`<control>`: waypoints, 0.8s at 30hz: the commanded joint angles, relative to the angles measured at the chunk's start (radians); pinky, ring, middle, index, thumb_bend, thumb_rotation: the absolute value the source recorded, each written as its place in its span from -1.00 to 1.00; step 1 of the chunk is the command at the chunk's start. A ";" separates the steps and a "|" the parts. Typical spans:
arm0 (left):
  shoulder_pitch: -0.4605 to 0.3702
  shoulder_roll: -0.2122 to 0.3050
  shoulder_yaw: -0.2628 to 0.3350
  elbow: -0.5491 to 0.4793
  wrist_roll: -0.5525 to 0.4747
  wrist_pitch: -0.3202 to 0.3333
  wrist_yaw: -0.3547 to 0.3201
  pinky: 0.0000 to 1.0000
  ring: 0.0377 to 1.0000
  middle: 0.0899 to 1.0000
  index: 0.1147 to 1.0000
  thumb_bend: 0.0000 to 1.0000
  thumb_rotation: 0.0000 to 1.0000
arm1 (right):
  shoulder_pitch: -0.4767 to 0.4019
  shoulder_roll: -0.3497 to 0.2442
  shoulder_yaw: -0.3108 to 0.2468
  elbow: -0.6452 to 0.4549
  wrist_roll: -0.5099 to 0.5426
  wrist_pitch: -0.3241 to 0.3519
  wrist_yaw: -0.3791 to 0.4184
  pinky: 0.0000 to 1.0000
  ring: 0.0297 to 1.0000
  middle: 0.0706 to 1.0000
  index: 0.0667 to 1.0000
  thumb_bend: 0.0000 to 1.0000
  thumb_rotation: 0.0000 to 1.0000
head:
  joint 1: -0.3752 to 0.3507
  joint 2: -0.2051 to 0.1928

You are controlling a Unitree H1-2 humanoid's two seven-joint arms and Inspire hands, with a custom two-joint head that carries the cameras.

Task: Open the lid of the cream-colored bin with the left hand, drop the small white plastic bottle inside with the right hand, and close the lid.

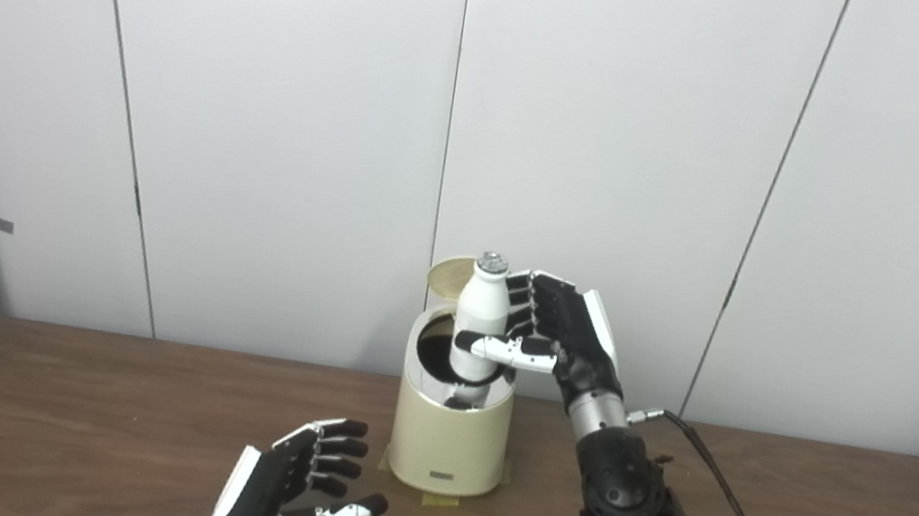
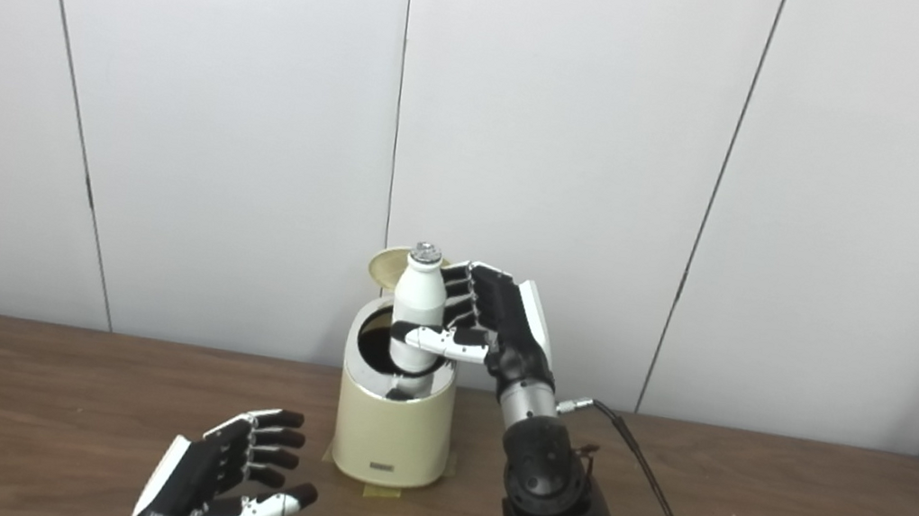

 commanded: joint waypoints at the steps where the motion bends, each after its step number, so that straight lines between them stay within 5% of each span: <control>1: -0.025 -0.004 0.001 -0.039 -0.007 -0.017 0.005 0.25 0.33 0.38 0.45 0.43 -0.88 | -0.060 -0.006 0.002 -0.017 -0.010 -0.038 -0.019 -0.34 -0.22 -0.09 -0.01 -0.01 -1.00 | 0.000 0.000; 7: -0.023 -0.001 -0.004 -0.044 0.002 -0.019 0.005 0.25 0.33 0.38 0.45 0.41 -0.89 | -0.047 -0.030 0.029 -0.020 -0.010 -0.039 0.041 -0.22 -0.15 -0.08 -0.08 0.00 -1.00 | 0.003 0.005; 8: -0.023 -0.001 -0.004 -0.045 0.004 -0.018 0.006 0.24 0.32 0.37 0.45 0.42 -0.87 | -0.046 -0.037 0.039 -0.021 -0.011 -0.034 0.057 -0.01 -0.13 -0.06 -0.09 0.02 -1.00 | 0.003 0.005; 9: -0.023 -0.001 -0.004 -0.046 0.005 -0.017 0.006 0.25 0.32 0.37 0.45 0.42 -0.86 | -0.045 -0.042 0.046 -0.021 -0.010 -0.030 0.071 0.20 0.11 0.17 -0.08 0.02 -0.87 | 0.001 0.007; 11: -0.022 -0.001 -0.003 -0.045 0.005 -0.016 0.006 0.25 0.32 0.37 0.45 0.43 -0.86 | -0.042 -0.047 0.051 -0.023 0.001 -0.024 0.094 0.32 0.31 0.37 0.27 0.45 -0.97 | 0.001 0.008; 24: -0.020 0.002 -0.009 -0.051 0.012 -0.006 0.004 0.29 0.32 0.35 0.45 0.41 -0.87 | -0.023 -0.067 0.066 -0.051 -0.005 -0.009 0.116 0.28 0.33 0.33 0.22 0.49 -1.00 | 0.001 0.012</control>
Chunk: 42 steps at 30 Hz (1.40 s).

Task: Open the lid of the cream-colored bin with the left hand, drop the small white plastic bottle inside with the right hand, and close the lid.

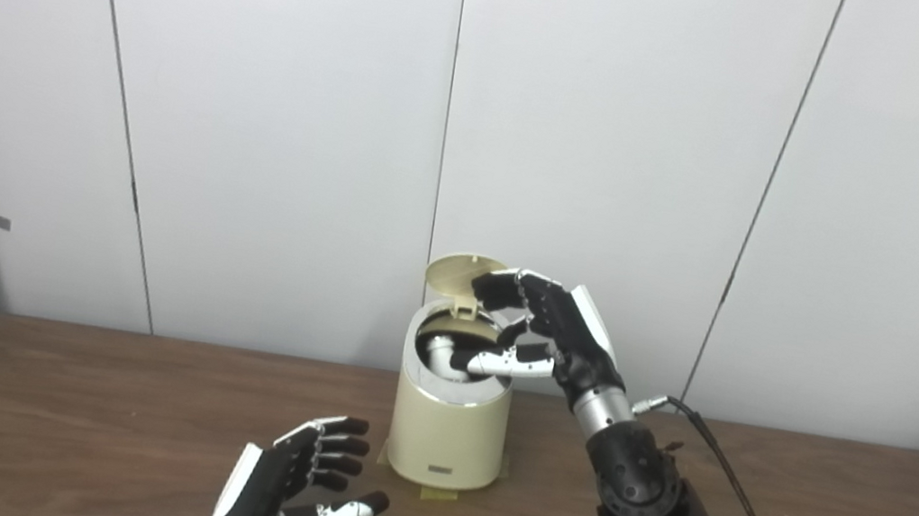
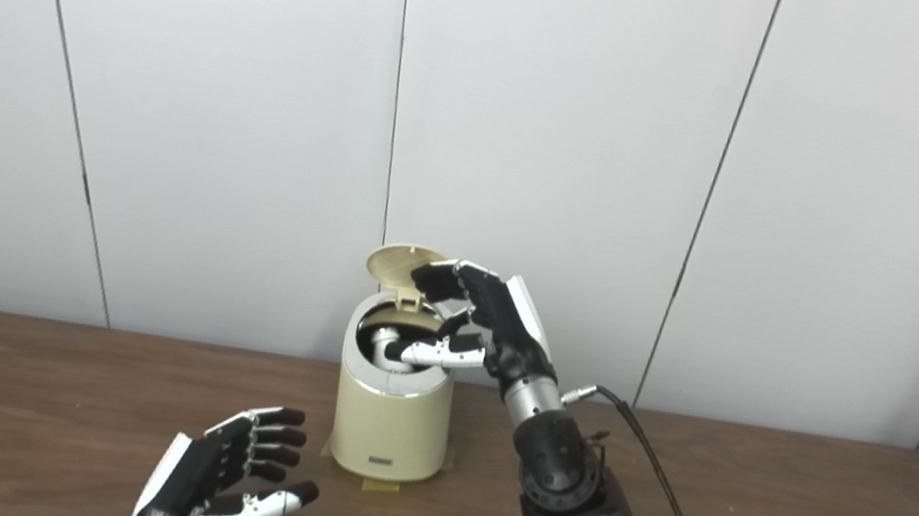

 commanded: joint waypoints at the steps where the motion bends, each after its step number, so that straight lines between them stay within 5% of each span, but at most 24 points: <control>1: -0.027 0.001 -0.004 -0.045 0.009 -0.010 0.005 0.29 0.32 0.35 0.45 0.41 -0.88 | -0.025 -0.008 0.002 -0.031 -0.003 -0.001 0.012 0.27 0.32 0.33 0.21 0.49 -1.00 | 0.001 0.000; 9: -0.026 0.004 -0.007 -0.048 0.011 -0.008 0.004 0.30 0.33 0.36 0.45 0.41 -0.87 | 0.005 -0.018 -0.003 -0.092 -0.007 0.008 0.015 0.19 0.27 0.27 0.17 0.52 -1.00 | 0.000 0.002; 13: -0.027 0.005 -0.006 -0.048 0.008 -0.012 0.005 0.28 0.32 0.35 0.44 0.43 -0.87 | 0.056 -0.018 -0.032 -0.178 0.034 -0.022 0.019 0.02 0.04 0.15 0.10 0.55 -1.00 | 0.001 0.001; 16: -0.028 0.006 -0.004 -0.047 0.001 -0.011 0.002 0.28 0.32 0.36 0.44 0.43 -0.88 | 0.122 -0.027 -0.061 -0.276 0.077 -0.045 0.033 -0.20 -0.14 0.07 0.09 0.15 -1.00 | -0.001 0.000; 22: -0.028 0.016 -0.007 -0.049 0.011 -0.011 0.000 0.29 0.32 0.36 0.45 0.42 -0.85 | 0.251 -0.052 -0.115 -0.415 0.125 -0.039 0.035 -0.40 -0.13 -0.09 0.12 0.07 -1.00 | -0.005 -0.002; 33: -0.033 0.023 0.013 -0.039 -0.027 -0.035 -0.010 0.22 0.33 0.38 0.44 0.45 -0.86 | 0.453 -0.090 -0.242 -0.377 0.292 -0.132 0.059 -0.16 -0.13 -0.01 0.26 0.07 -1.00 | 0.002 -0.001; 36: -0.046 0.027 0.020 -0.045 -0.025 -0.030 -0.003 0.22 0.38 0.43 0.46 0.49 -0.74 | 0.498 -0.083 -0.241 -0.382 0.303 -0.126 0.068 -0.14 0.03 0.19 0.31 0.42 -0.78 | 0.007 -0.001; 42: -0.099 0.052 0.028 -0.071 -0.005 0.003 -0.004 0.43 0.63 0.68 0.68 0.64 -0.44 | 0.554 -0.037 -0.232 -0.409 0.346 -0.114 0.076 -0.13 0.11 0.31 0.37 0.43 -0.55 | 0.005 -0.003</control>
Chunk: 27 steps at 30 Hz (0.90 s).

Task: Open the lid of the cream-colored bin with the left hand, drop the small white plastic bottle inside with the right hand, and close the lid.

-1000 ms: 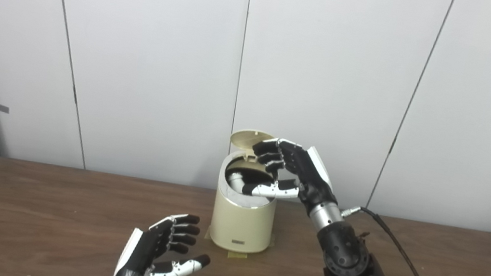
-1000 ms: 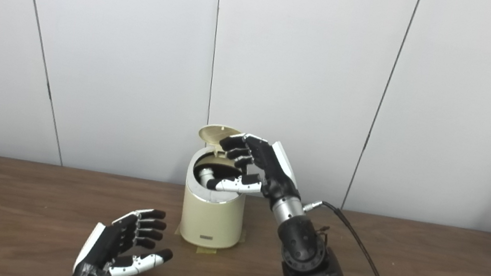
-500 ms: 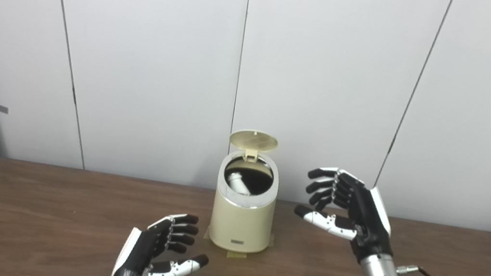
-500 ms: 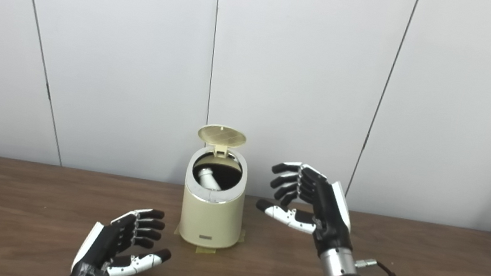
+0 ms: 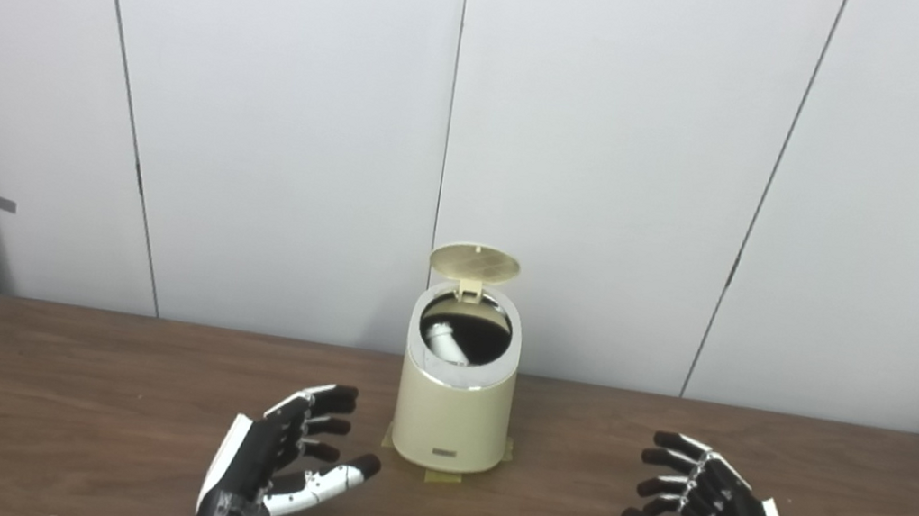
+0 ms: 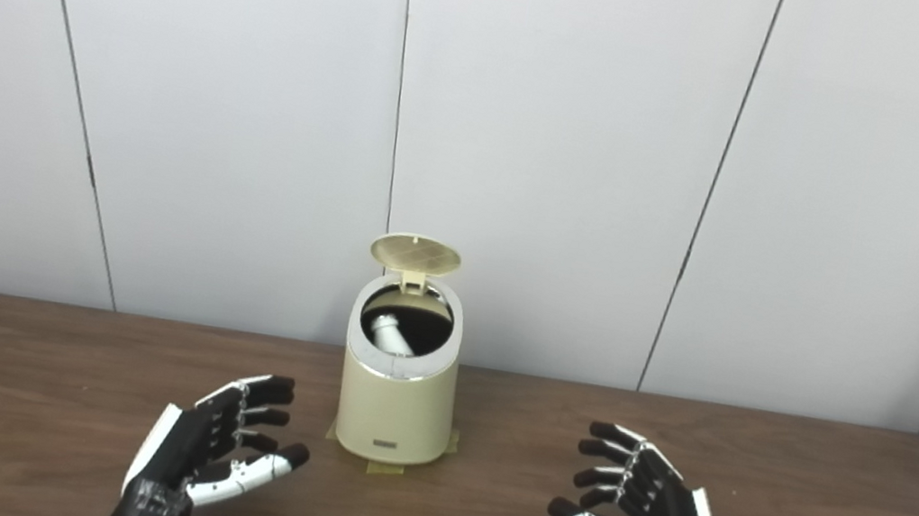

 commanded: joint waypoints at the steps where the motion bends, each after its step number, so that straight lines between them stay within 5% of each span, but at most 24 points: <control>1: -0.081 0.020 -0.002 -0.050 0.024 -0.003 -0.001 0.55 0.70 0.74 0.75 0.69 -0.35 | -0.031 0.015 0.001 -0.042 0.022 -0.031 0.003 -0.12 0.11 0.32 0.39 0.39 -0.49 | 0.002 0.000; 4: -0.133 0.050 -0.017 -0.058 0.055 0.011 -0.017 0.66 0.81 0.87 0.87 0.77 -0.25 | -0.030 0.028 -0.003 -0.033 0.028 -0.032 0.001 -0.09 0.15 0.34 0.39 0.40 -0.38 | 0.007 -0.003; 12: -0.324 0.094 -0.034 -0.030 0.076 0.088 -0.052 0.51 0.86 0.93 0.94 0.88 -0.29 | -0.032 0.025 0.000 -0.040 0.019 -0.019 0.008 -0.05 0.19 0.37 0.42 0.33 -0.37 | 0.002 -0.008; 27: -0.649 0.131 -0.142 0.222 0.179 0.098 -0.125 0.69 0.96 1.00 0.98 0.93 -0.34 | -0.024 0.036 0.011 -0.076 0.016 0.007 0.009 -0.09 0.14 0.38 0.41 0.38 -0.26 | -0.014 -0.012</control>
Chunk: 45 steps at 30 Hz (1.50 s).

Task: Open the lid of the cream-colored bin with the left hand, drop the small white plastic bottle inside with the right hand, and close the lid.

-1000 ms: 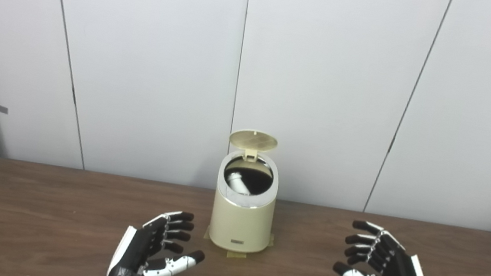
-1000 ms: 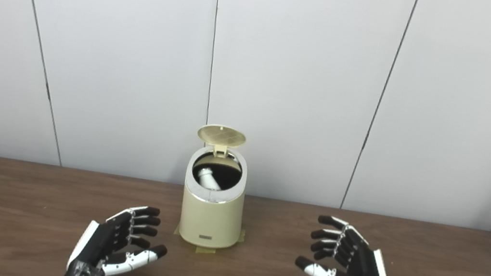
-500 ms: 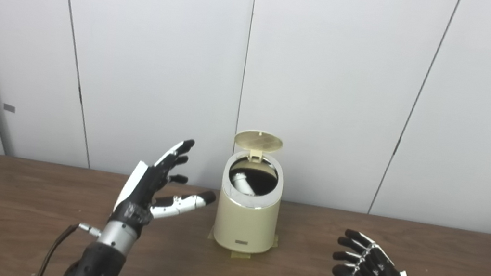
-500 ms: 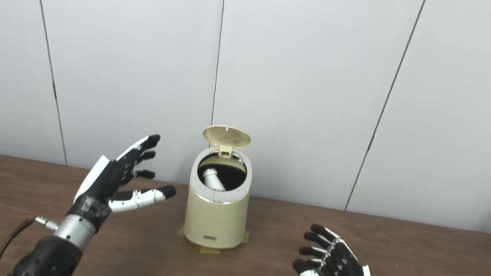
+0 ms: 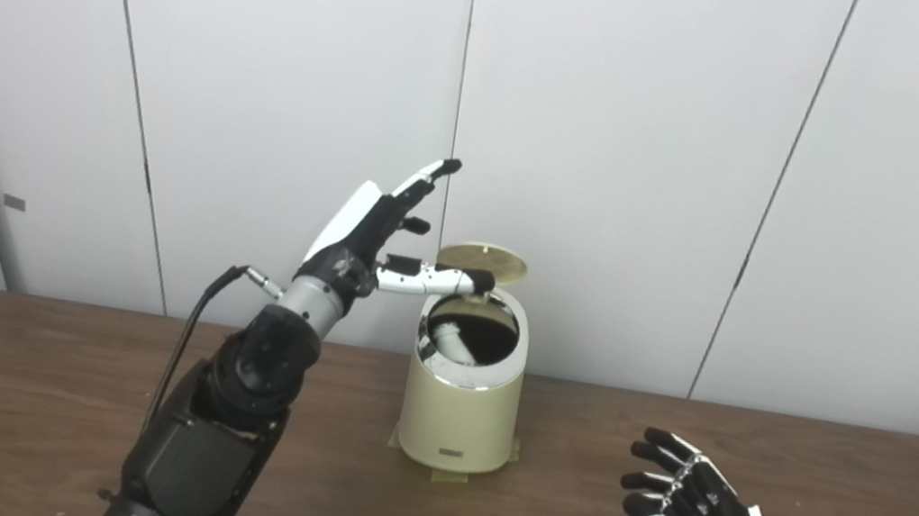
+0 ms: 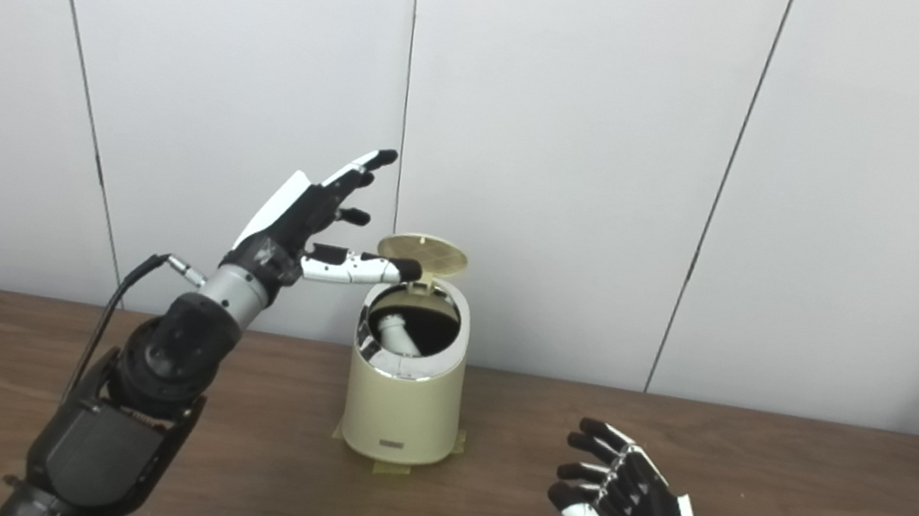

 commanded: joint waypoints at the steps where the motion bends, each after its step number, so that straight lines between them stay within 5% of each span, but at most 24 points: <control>1: -0.079 0.018 -0.013 0.014 0.032 -0.024 0.004 0.70 0.96 1.00 0.99 0.93 -0.31 | -0.029 -0.001 0.001 -0.035 0.001 -0.014 0.000 -0.10 0.15 0.38 0.42 0.37 -0.26 | -0.001 0.001; 3: -0.094 0.024 -0.034 0.038 0.066 -0.036 0.011 0.70 0.96 1.00 1.00 0.93 -0.26 | -0.029 -0.001 0.003 -0.038 0.002 -0.014 0.001 -0.11 0.14 0.39 0.43 0.36 -0.27 | -0.003 0.001; 9: -0.117 0.054 -0.097 0.068 0.146 -0.060 -0.004 0.73 0.83 0.72 0.55 0.92 -0.25 | -0.026 0.001 0.010 -0.047 -0.014 -0.014 -0.006 -0.17 0.05 0.37 0.43 0.32 -0.25 | -0.008 0.002; 12: -0.113 0.080 -0.138 0.038 0.201 -0.046 -0.039 0.41 0.66 0.53 0.38 0.92 -0.27 | -0.023 0.005 0.013 -0.053 -0.015 -0.011 -0.006 -0.19 0.01 0.37 0.44 0.28 -0.24 | -0.008 0.002; 15: -0.110 0.098 -0.166 0.023 0.247 -0.049 -0.057 0.37 0.67 0.45 0.29 0.93 -0.27 | -0.021 0.011 0.013 -0.065 -0.012 0.005 -0.011 -0.20 0.00 0.36 0.43 0.30 -0.21 | -0.009 0.001; 21: -0.092 0.119 -0.188 -0.031 0.283 -0.054 -0.103 0.81 0.87 0.45 0.24 1.00 -0.22 | -0.020 0.017 0.020 -0.073 -0.037 0.011 -0.023 -0.22 -0.02 0.35 0.44 0.26 -0.20 | -0.013 0.005; 26: -0.078 0.121 -0.186 -0.075 0.288 -0.047 -0.129 0.98 0.88 0.44 0.23 1.00 -0.21 | -0.023 0.020 0.020 -0.071 -0.025 0.014 -0.019 -0.22 -0.04 0.33 0.43 0.26 -0.19 | -0.014 0.007; 45: -0.006 0.140 -0.197 -0.174 0.344 -0.066 -0.189 0.92 0.83 0.40 0.26 0.98 -0.18 | -0.025 0.041 0.015 -0.106 0.033 0.078 -0.015 -0.25 -0.01 0.35 0.40 0.29 -0.20 | -0.019 0.027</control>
